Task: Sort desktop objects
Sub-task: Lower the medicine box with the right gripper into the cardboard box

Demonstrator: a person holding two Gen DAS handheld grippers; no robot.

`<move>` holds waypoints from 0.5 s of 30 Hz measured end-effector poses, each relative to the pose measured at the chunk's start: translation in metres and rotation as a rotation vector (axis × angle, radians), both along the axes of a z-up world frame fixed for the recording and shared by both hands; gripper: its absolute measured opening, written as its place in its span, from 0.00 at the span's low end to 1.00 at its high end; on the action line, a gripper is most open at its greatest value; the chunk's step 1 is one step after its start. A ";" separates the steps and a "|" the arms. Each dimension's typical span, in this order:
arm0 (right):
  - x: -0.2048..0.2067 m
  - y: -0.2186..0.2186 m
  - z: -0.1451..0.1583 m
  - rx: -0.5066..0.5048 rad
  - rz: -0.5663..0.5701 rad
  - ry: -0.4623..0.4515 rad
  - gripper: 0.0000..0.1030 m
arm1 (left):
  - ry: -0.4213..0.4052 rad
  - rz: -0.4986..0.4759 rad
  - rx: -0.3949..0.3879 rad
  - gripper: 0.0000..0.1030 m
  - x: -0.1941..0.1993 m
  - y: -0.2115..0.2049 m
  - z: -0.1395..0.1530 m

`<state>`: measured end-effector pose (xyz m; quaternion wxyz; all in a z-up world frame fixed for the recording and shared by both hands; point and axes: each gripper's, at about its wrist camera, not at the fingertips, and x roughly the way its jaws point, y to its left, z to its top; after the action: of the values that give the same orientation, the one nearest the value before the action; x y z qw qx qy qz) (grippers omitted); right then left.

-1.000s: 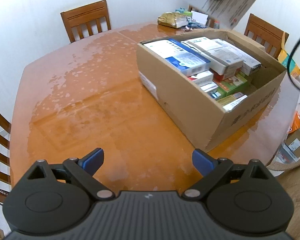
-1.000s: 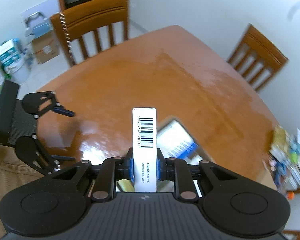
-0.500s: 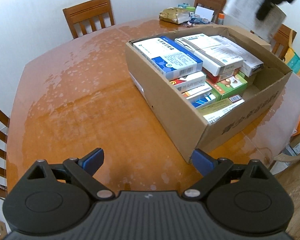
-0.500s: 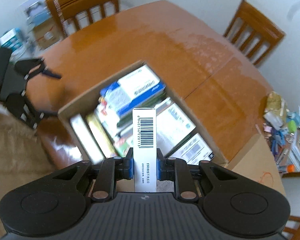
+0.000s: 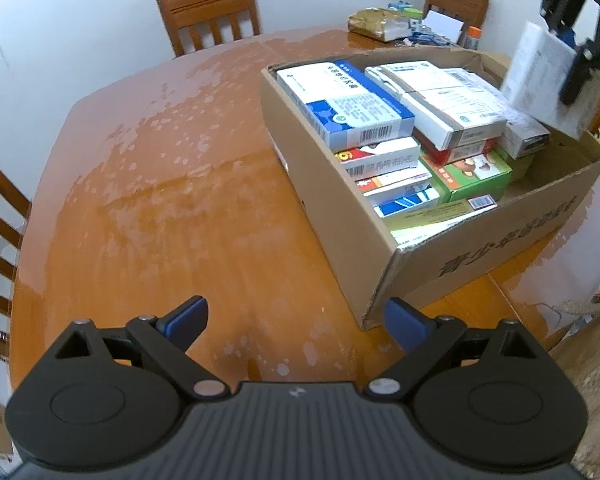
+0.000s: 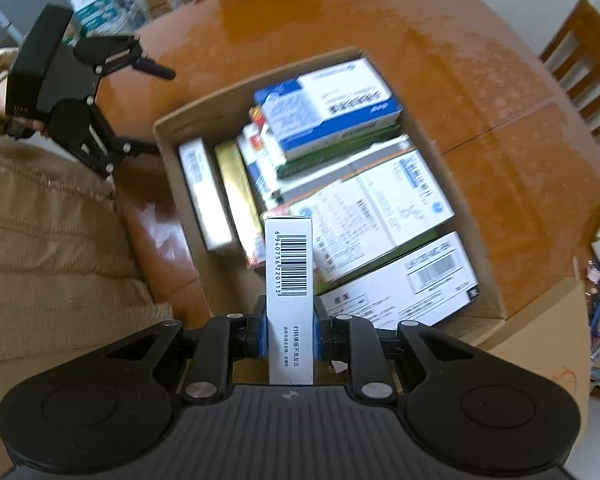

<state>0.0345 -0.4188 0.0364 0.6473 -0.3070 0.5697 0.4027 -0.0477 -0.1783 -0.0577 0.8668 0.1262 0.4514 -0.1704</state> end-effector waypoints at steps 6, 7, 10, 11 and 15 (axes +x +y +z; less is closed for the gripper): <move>-0.002 0.001 -0.019 -0.036 0.056 0.058 0.23 | 0.010 0.032 0.005 0.92 -0.001 -0.004 -0.003; -0.003 0.002 -0.023 -0.045 0.071 0.067 0.23 | 0.011 0.036 0.006 0.92 -0.001 -0.005 -0.003; -0.006 0.004 -0.031 -0.072 0.111 0.084 0.23 | 0.012 0.047 0.007 0.92 -0.001 -0.007 -0.004; -0.007 0.005 -0.034 -0.082 0.124 0.087 0.23 | 0.013 0.050 0.007 0.92 -0.001 -0.008 -0.004; -0.013 0.008 -0.046 -0.145 0.189 0.074 0.23 | 0.018 0.061 0.009 0.92 0.000 -0.012 -0.006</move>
<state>0.0213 -0.4107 -0.0093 0.5610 -0.3902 0.5893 0.4310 -0.0479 -0.1899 -0.0642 0.8669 0.1148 0.4635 -0.1428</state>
